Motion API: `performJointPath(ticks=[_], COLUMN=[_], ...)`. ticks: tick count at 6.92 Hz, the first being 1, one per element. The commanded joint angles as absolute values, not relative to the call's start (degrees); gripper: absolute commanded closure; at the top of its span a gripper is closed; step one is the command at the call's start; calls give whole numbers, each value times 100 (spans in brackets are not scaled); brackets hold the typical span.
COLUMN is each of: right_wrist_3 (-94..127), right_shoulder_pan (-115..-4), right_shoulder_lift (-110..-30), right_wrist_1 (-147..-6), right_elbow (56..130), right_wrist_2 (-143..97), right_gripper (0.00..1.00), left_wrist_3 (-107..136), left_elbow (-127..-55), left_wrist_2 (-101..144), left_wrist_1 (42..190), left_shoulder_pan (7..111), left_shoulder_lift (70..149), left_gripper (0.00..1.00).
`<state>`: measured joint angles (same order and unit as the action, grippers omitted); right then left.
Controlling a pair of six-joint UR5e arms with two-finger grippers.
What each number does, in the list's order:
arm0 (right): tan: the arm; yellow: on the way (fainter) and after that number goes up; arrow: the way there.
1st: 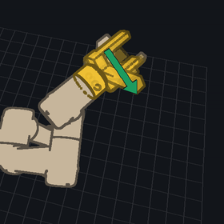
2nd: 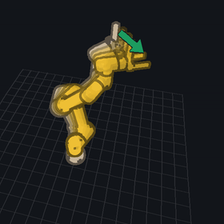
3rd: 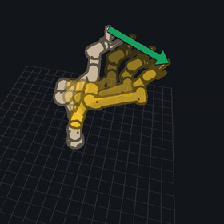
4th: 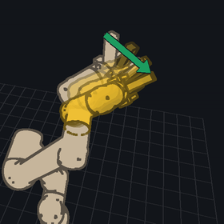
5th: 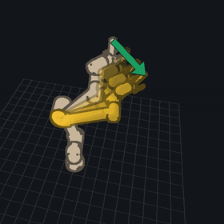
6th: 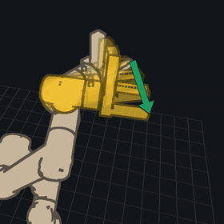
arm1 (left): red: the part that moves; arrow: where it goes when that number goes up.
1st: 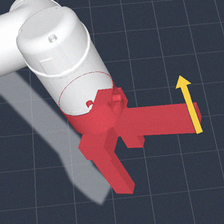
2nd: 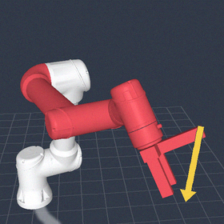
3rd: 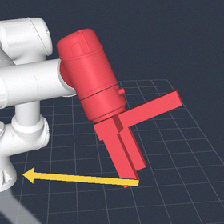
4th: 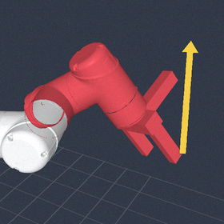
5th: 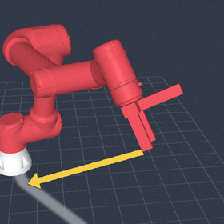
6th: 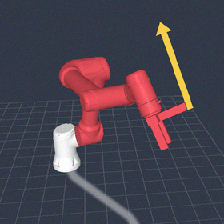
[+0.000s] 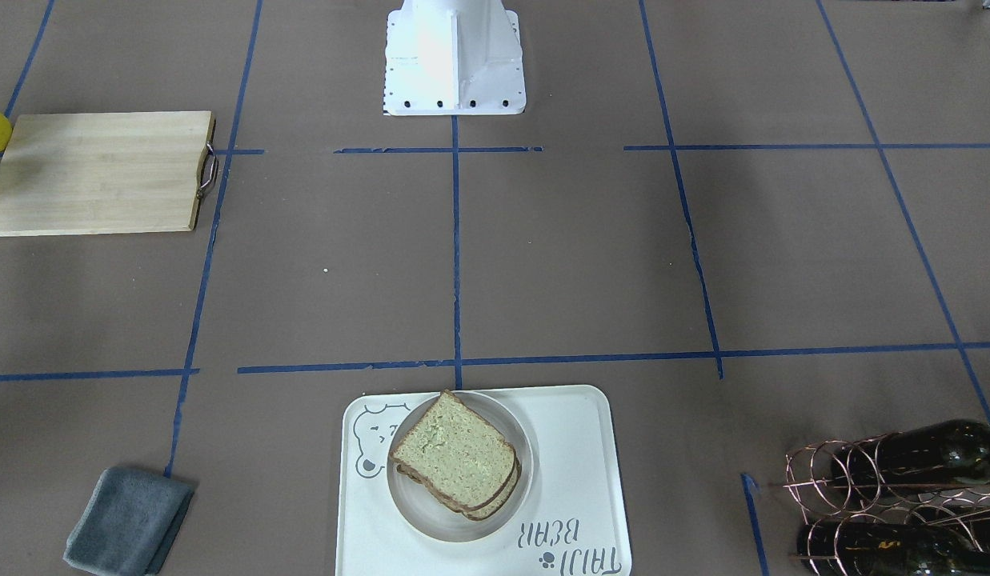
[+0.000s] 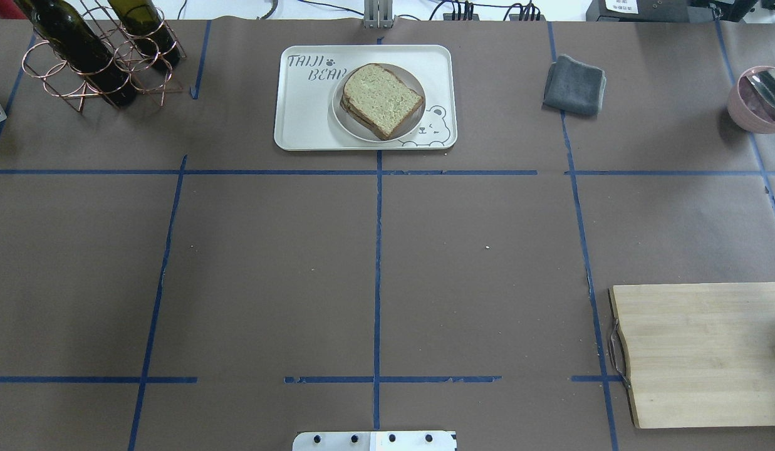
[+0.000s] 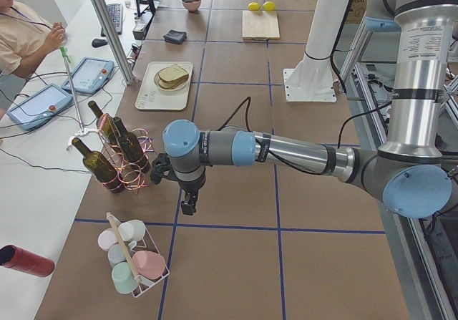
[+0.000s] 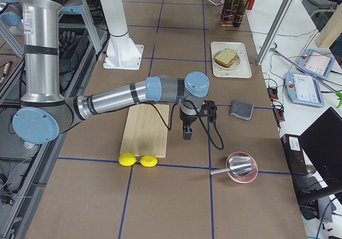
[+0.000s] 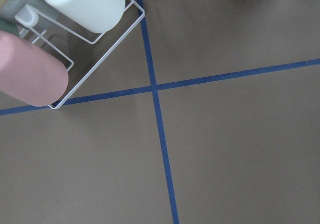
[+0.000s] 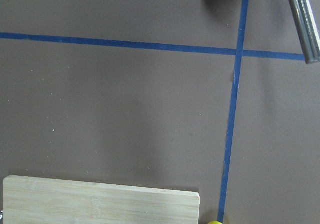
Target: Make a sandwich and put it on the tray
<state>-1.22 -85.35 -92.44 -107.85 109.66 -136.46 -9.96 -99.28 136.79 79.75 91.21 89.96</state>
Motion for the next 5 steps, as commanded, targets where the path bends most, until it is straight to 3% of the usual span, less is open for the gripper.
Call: performJointPath(ticks=[1, 3, 5], right_wrist_3=[-123, -97, -18], right_shoulder_pan=[-8508, -8508, -8508], right_shoulder_lift=[-9246, -9229, -9220], right_wrist_1=[-10784, -10732, -9989], right_elbow=[10838, 10819, 10452], right_wrist_2=[-13623, -13614, -13876], right_gripper=[0, 0, 0], left_wrist_3=[-1002, -993, -1002], left_elbow=[-9897, -9739, -9765], left_wrist_2=[13913, 13852, 13843], left_wrist_1=[8207, 9173, 9167], left_shoulder_pan=[9114, 9114, 9097], left_shoulder_lift=[8807, 8815, 8798], left_gripper=[0, 0, 0])
